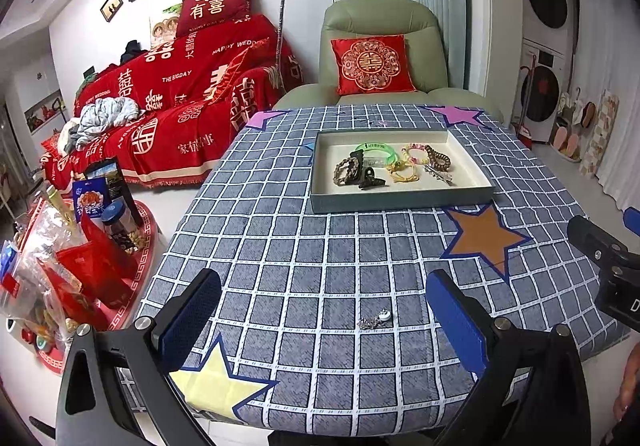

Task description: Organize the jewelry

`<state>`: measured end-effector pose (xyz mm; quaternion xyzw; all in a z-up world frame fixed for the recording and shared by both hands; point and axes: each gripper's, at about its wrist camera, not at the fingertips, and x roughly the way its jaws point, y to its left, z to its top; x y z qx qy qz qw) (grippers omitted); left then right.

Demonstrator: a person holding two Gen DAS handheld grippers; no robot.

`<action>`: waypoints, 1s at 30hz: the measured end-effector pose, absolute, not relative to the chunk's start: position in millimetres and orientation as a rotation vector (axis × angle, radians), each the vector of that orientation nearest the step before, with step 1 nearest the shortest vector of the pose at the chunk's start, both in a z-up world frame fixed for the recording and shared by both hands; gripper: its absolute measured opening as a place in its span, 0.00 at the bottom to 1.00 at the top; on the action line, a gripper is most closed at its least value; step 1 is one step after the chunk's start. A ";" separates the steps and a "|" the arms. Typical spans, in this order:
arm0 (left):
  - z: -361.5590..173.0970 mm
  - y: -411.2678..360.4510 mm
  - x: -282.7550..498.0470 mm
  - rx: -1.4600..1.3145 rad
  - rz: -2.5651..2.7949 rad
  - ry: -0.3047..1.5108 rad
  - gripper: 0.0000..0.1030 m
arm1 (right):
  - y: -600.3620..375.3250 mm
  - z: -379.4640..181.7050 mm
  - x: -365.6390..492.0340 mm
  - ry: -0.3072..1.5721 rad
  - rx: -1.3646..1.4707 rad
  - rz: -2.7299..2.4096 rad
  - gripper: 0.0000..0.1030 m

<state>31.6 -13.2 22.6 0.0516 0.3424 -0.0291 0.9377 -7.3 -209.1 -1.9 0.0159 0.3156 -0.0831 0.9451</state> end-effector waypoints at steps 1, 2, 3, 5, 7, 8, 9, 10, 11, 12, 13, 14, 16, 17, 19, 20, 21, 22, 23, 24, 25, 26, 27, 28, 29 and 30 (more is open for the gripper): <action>22.6 -14.0 31.3 0.105 -0.059 0.698 1.00 | -209.8 -1.3 -7.8 0.641 0.030 -0.170 1.00; 22.5 -14.8 31.5 0.105 -0.060 0.698 1.00 | -210.0 -1.0 -8.2 0.639 0.027 -0.171 1.00; 22.2 -15.3 31.9 0.104 -0.061 0.698 1.00 | -210.5 -0.3 -8.1 0.637 0.023 -0.173 1.00; 21.6 -16.2 32.6 0.104 -0.062 0.701 1.00 | -210.9 1.2 -8.4 0.632 0.019 -0.176 1.00; 21.3 -17.3 33.3 0.106 -0.061 0.703 1.00 | -211.8 2.4 -8.1 0.629 0.021 -0.174 1.00; 21.4 -17.9 33.4 0.107 -0.061 0.704 1.00 | -211.7 2.8 -7.5 0.628 0.022 -0.173 1.00; 21.6 -18.1 33.5 0.107 -0.062 0.703 1.00 | -211.4 3.0 -7.4 0.628 0.022 -0.173 1.00; 21.7 -18.0 33.1 0.107 -0.062 0.701 1.00 | -211.6 3.2 -7.4 0.627 0.023 -0.173 1.00; 21.8 -18.2 33.4 0.107 -0.062 0.700 1.00 | -211.5 3.1 -6.9 0.628 0.023 -0.172 1.00; 21.9 -18.6 33.5 0.107 -0.062 0.700 1.00 | -211.3 3.1 -7.1 0.629 0.023 -0.171 1.00; 21.9 -18.6 33.4 0.107 -0.063 0.700 1.00 | -211.2 3.3 -6.8 0.629 0.023 -0.171 1.00; 21.9 -18.6 33.4 0.107 -0.063 0.700 1.00 | -211.2 3.4 -6.7 0.628 0.022 -0.172 1.00; 22.1 -18.8 33.6 0.108 -0.062 0.701 1.00 | -211.4 3.7 -6.6 0.629 0.023 -0.171 1.00; 22.3 -18.7 33.5 0.108 -0.063 0.701 1.00 | -211.3 3.5 -6.5 0.629 0.023 -0.170 1.00; 22.2 -18.6 33.4 0.107 -0.063 0.700 1.00 | -211.2 3.5 -6.6 0.630 0.023 -0.172 1.00; 22.4 -18.7 33.7 0.107 -0.063 0.699 1.00 | -211.1 3.4 -6.6 0.629 0.024 -0.170 1.00; 22.2 -19.1 33.6 0.107 -0.063 0.699 1.00 | -211.1 3.4 -6.7 0.629 0.023 -0.171 1.00; 22.3 -19.3 33.7 0.107 -0.063 0.698 1.00 | -211.1 3.7 -6.8 0.629 0.023 -0.172 1.00; 22.2 -19.4 34.0 0.107 -0.063 0.698 1.00 | -211.2 3.4 -6.6 0.630 0.023 -0.171 1.00; 22.2 -19.6 33.8 0.108 -0.063 0.698 1.00 | -211.2 3.5 -6.7 0.629 0.023 -0.171 1.00; 22.1 -19.7 33.9 0.108 -0.062 0.699 1.00 | -211.3 3.8 -6.6 0.629 0.023 -0.171 1.00; 22.2 -19.6 33.7 0.108 -0.062 0.699 1.00 | -211.2 3.5 -6.7 0.629 0.024 -0.171 1.00; 22.2 -19.5 33.7 0.108 -0.064 0.699 1.00 | -211.3 3.7 -6.7 0.629 0.024 -0.171 1.00; 22.3 -19.7 33.8 0.108 -0.064 0.699 1.00 | -211.2 3.8 -6.5 0.629 0.024 -0.171 1.00; 22.5 -19.9 33.7 0.108 -0.064 0.698 1.00 | -211.2 3.6 -6.6 0.630 0.023 -0.171 1.00; 22.3 -19.9 33.6 0.108 -0.064 0.698 1.00 | -211.2 3.5 -6.6 0.629 0.023 -0.171 1.00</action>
